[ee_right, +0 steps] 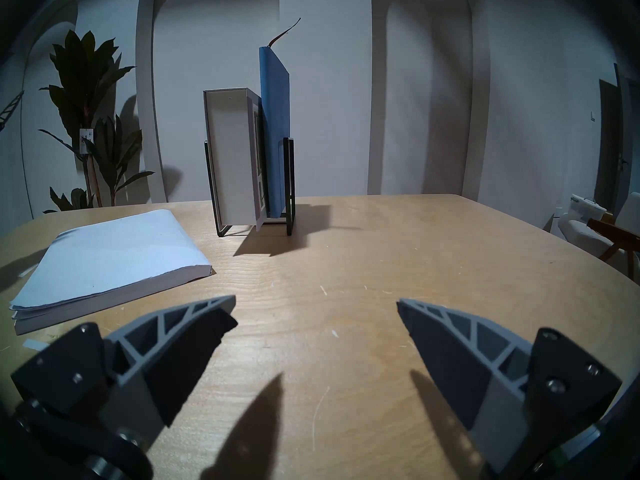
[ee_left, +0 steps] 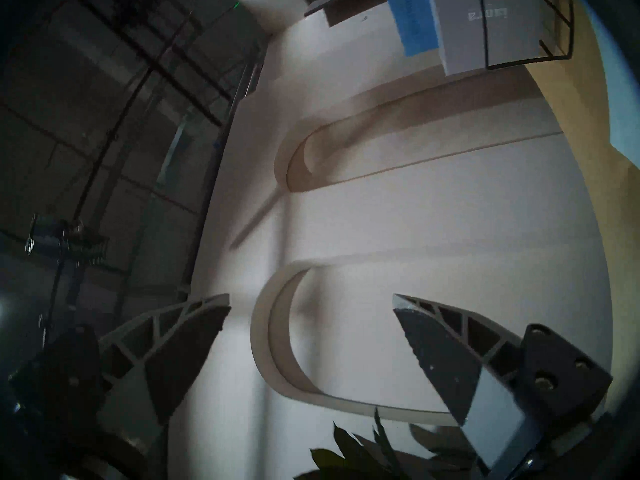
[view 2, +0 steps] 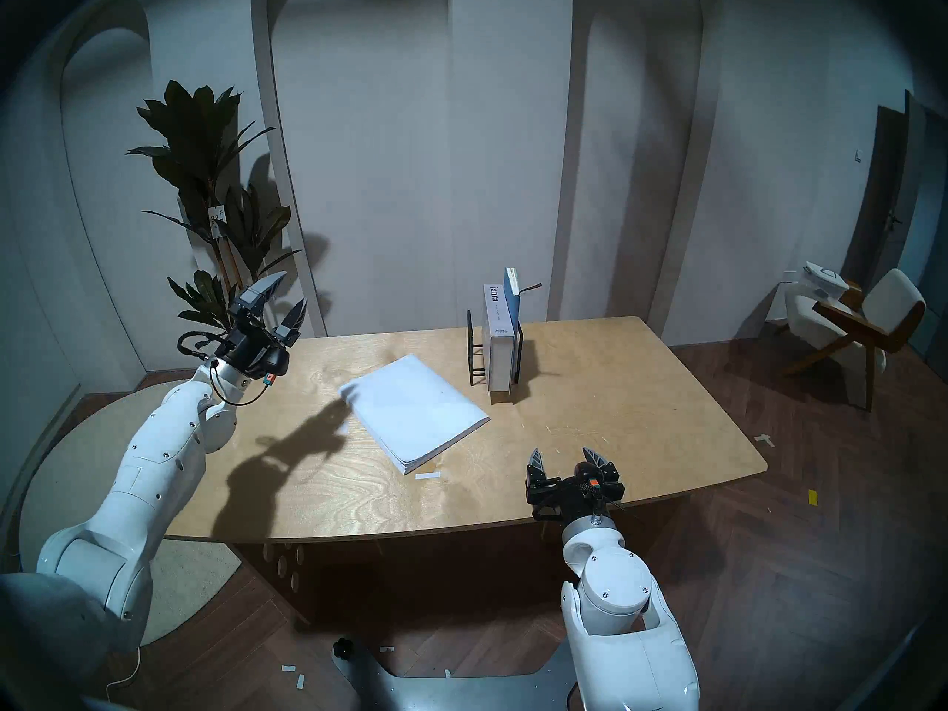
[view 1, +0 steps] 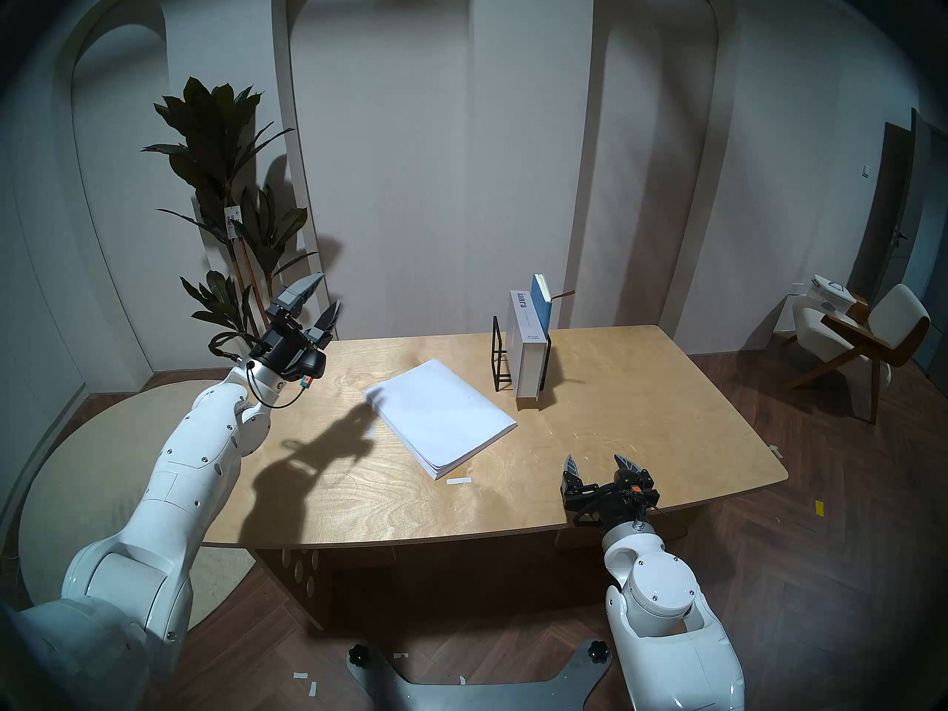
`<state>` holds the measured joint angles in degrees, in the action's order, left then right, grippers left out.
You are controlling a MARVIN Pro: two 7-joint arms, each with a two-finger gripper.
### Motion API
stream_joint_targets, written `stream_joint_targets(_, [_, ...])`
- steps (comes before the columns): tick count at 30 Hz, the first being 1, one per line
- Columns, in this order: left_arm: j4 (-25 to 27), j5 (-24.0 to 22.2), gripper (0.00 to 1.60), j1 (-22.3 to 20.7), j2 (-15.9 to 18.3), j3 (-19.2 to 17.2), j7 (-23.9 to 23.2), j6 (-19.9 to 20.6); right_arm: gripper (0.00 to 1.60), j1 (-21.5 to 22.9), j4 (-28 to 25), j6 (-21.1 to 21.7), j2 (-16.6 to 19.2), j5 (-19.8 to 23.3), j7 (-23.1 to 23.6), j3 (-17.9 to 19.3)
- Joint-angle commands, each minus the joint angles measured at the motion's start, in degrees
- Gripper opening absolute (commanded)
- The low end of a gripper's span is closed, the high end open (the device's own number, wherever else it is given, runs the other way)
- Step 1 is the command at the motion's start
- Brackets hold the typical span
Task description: Stack the books into one stack
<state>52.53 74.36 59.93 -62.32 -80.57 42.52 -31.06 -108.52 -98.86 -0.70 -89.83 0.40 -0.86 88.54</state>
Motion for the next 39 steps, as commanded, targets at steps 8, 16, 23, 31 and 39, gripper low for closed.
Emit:
stream_joint_targets(8, [-2.9, -19.8, 1.6, -3.5, -9.9, -8.4, -7.1, -3.7, 1.6, 2.1, -0.4, 0.1, 0.6, -2.6, -0.4, -1.4])
stream_joint_targets(16, [-2.4, -29.1, 1.6, -3.9, -12.4, -11.7, -13.8, -3.4, 1.6, 5.5, 0.3, -0.4, 1.9, -8.2, -1.9, -4.1])
stream_joint_targets(23, [-0.8, -35.5, 1.6, -3.7, -13.4, -13.7, -20.4, -1.7, 1.6, 9.4, 2.5, -0.4, 2.2, -13.1, -4.0, -6.1])
stream_joint_targets(31, [2.0, -40.8, 1.6, -3.0, -14.1, -15.3, -27.3, 1.8, 1.6, 14.4, 6.9, -0.3, 0.0, -17.2, -8.8, -7.4])
stream_joint_targets(39, [4.9, -44.4, 1.6, -2.2, -14.4, -16.4, -33.0, 5.5, 1.6, 19.1, 13.2, -3.3, -1.1, -15.2, -13.8, -9.0])
